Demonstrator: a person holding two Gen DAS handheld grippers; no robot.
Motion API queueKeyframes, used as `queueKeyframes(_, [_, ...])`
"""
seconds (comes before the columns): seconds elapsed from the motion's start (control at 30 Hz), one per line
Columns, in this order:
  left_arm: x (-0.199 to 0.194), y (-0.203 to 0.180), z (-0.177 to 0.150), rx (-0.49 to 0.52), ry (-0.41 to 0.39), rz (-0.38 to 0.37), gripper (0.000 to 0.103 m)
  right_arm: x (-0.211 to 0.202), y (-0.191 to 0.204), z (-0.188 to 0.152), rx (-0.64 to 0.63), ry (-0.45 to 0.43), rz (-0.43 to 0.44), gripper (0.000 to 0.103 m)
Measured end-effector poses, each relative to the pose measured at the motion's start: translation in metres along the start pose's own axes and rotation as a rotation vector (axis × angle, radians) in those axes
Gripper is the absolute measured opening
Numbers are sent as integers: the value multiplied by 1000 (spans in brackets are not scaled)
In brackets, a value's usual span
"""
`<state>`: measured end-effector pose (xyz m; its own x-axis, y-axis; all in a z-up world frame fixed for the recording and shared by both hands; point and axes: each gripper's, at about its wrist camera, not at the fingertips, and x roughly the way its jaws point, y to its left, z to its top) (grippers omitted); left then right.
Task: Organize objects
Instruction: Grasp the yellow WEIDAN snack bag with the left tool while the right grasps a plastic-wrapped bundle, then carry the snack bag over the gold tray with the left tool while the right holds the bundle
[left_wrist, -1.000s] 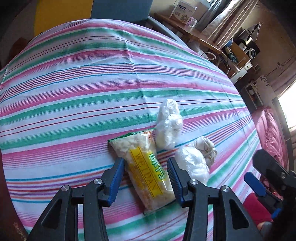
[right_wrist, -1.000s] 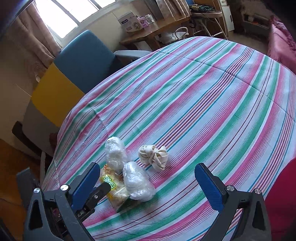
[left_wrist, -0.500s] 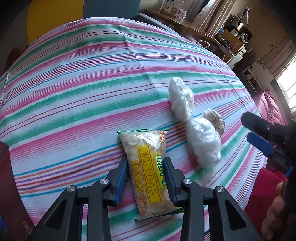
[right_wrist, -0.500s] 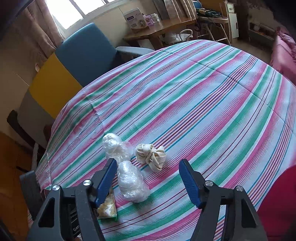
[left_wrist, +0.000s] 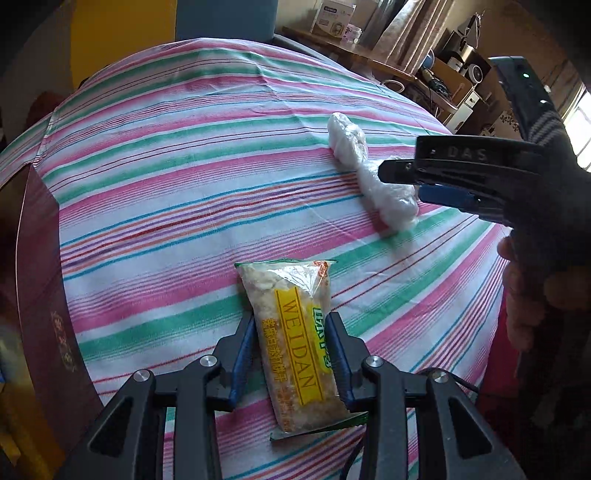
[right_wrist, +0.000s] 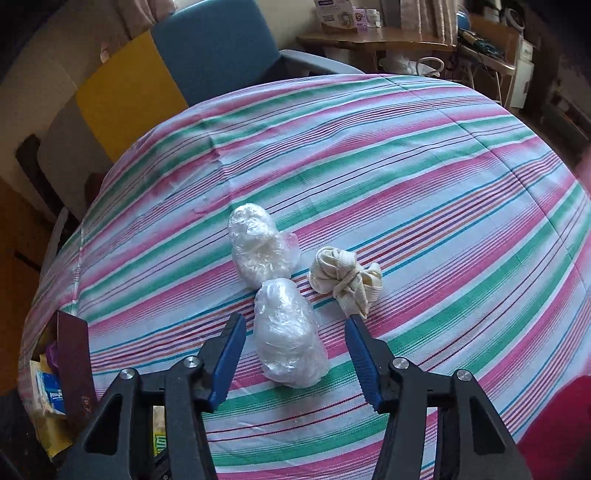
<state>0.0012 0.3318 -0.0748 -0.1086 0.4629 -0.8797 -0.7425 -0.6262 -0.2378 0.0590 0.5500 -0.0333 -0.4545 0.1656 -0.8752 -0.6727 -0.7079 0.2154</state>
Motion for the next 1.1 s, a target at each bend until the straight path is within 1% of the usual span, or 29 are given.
queueKeyframes(0.07, [-1,0,-3,3,-7,-5,38,7,3,1,-20,13,-25,58])
queueKeyframes(0.17, [0,0,-4,-2,-14,-11,39,20,8,1,-41,45,-39,58])
queueKeyframes(0.23, [0,-1,-6,8,-23,-6,39,28,10,2,-58,59,-76,49])
queueKeyframes(0.27, [0,-1,-7,14,-27,-6,38,33,10,1,-67,76,-92,36])
queueKeyframes(0.37, [-4,0,-9,18,-27,-4,38,35,9,1,-74,76,-92,36])
queueKeyframes(0.4, [-10,3,-16,17,-27,-3,37,36,8,0,-75,78,-90,37])
queueKeyframes(0.47, [-14,1,-19,17,-26,2,36,36,6,0,-61,77,-82,38])
queueKeyframes(0.6, [-30,1,-26,30,-52,-8,34,35,0,-4,-56,61,-65,38])
queueKeyframes(0.73, [-49,-5,-30,48,-92,-23,33,32,6,-9,-114,54,-100,38])
queueKeyframes(0.87, [-66,-5,-34,44,-122,-47,33,31,14,-13,-178,47,-141,38])
queueKeyframes(1.0, [-90,4,-42,26,-157,-62,33,28,14,-14,-183,42,-147,38])
queueKeyframes(1.1, [-118,19,-48,-5,-200,-67,33,28,15,-16,-196,34,-158,38])
